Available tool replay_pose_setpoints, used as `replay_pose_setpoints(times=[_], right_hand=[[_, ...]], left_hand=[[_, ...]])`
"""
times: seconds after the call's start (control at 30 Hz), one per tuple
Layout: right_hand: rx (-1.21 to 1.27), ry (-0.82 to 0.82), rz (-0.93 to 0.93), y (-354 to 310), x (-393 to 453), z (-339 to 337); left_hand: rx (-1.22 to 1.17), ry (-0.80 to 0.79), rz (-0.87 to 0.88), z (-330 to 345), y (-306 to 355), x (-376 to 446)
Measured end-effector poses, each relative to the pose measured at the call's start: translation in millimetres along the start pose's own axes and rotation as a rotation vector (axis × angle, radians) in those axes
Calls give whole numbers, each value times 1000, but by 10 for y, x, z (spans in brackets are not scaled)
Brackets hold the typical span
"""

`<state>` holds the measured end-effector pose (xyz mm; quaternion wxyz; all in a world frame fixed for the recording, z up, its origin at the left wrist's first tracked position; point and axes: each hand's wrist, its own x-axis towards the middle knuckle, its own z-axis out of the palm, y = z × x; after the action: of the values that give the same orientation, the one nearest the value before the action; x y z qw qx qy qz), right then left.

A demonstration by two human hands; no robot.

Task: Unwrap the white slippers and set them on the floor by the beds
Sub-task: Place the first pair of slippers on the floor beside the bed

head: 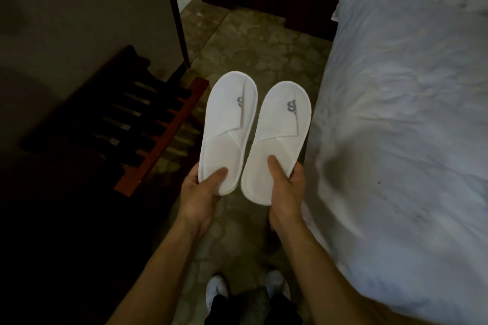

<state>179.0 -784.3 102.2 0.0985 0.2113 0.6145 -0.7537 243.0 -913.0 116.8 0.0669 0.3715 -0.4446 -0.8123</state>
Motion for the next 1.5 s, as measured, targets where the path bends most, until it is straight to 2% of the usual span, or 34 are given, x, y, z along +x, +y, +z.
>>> replay_pose_setpoints(times=[0.1,0.2,0.47,0.6,0.77,0.93,1.1,1.3,1.5], right_hand=[[38,-2,-2,52,-11,94],[48,-23,7,110,-21,133],[-35,-51,-3,250,37,145],[-112,-98,38,267,142,52],[-79,-58,30,50,519,-142],[-305,-65,20,-116,869,-402],[-394,-142,59,-97,1007,-519],[-510,-214,21,-42,1014,-534],[-399,-316,72,13,983,-600]], left_hand=[[-218,-85,-76,-35,-60,38],[-285,-166,-122,-21,-90,37],[-109,-173,-51,74,-235,72],[41,-98,15,2,-226,186],[127,-17,38,-272,-126,481],[206,-52,24,-490,32,619],[253,-70,42,-550,41,692],[268,-71,23,-576,85,790],[378,-157,-44,-713,178,978]])
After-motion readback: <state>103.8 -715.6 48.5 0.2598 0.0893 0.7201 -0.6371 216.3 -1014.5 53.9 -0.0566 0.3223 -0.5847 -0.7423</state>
